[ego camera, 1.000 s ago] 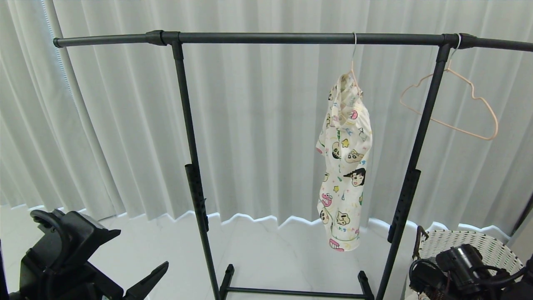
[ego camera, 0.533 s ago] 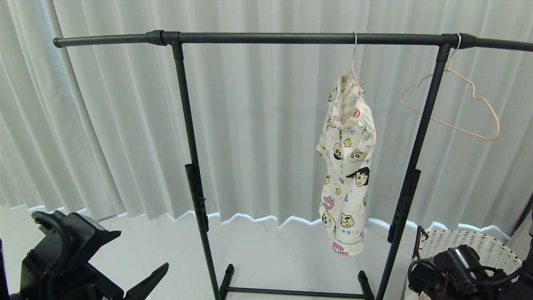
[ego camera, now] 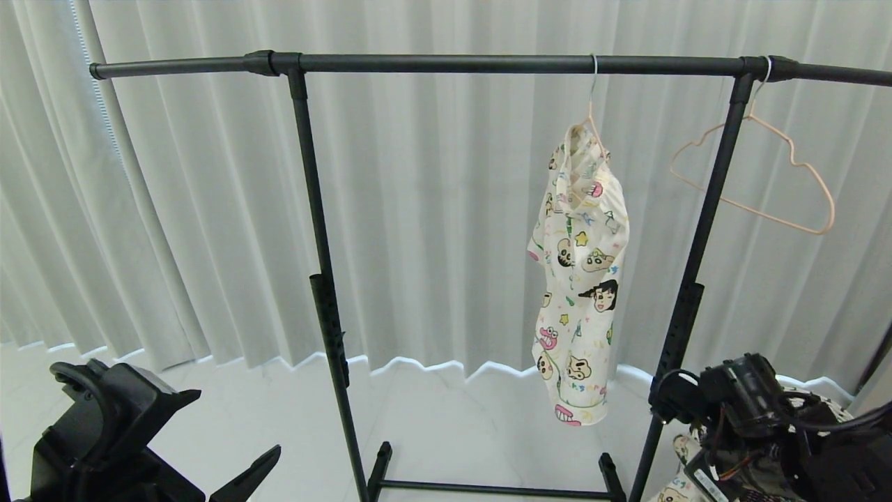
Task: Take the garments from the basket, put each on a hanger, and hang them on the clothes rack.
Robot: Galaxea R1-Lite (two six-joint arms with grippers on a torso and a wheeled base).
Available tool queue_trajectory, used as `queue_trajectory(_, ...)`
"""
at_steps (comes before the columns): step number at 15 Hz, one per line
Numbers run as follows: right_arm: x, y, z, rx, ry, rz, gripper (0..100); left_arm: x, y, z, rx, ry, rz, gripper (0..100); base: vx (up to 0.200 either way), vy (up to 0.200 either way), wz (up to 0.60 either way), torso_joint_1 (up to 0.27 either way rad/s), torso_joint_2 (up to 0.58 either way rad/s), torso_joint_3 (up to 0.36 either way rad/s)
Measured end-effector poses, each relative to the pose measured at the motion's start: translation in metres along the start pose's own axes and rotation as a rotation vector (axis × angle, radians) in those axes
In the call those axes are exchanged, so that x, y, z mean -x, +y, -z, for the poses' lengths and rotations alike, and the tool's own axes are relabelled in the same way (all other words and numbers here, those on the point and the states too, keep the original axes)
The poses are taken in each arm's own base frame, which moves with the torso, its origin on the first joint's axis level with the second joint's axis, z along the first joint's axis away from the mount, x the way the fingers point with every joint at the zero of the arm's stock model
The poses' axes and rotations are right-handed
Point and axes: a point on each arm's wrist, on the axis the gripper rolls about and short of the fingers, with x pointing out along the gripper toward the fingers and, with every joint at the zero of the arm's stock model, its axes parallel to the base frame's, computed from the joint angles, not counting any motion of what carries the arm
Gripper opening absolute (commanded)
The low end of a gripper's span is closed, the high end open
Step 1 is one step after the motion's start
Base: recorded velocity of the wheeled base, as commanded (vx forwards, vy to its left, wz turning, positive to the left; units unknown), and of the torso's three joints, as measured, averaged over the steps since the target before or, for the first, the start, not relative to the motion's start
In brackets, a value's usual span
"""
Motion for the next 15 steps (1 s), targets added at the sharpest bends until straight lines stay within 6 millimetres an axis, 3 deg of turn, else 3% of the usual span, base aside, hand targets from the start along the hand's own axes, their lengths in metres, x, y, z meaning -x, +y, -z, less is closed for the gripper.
queue_trajectory(3, 0.038, 0.012, -0.050, -0.058, -0.109, -0.056, 0, 0.000, -0.001, 0.002, 0.001, 0.007, 0.002, 100, -0.200, 0.000, 0.00, 0.004, 0.00, 0.001)
queue_trajectory(7, 0.090, 0.041, -0.101, -0.087, -0.305, -0.160, 0, -0.001, -0.004, 0.001, -0.011, 0.004, 0.027, 100, -0.200, 0.000, 0.00, 0.004, 0.00, 0.005)
queue_trajectory(12, 0.129, 0.069, -0.140, -0.120, -0.470, -0.265, 0, 0.001, -0.014, -0.005, -0.046, -0.037, 0.108, 100, -0.040, 0.000, 0.00, 0.000, 0.00, 0.000)
queue_trajectory(15, 0.140, 0.074, -0.150, -0.122, -0.517, -0.288, 0, 0.003, -0.028, -0.020, -0.021, -0.097, 0.228, 100, 0.000, 0.000, 0.00, 0.000, 0.00, 0.000)
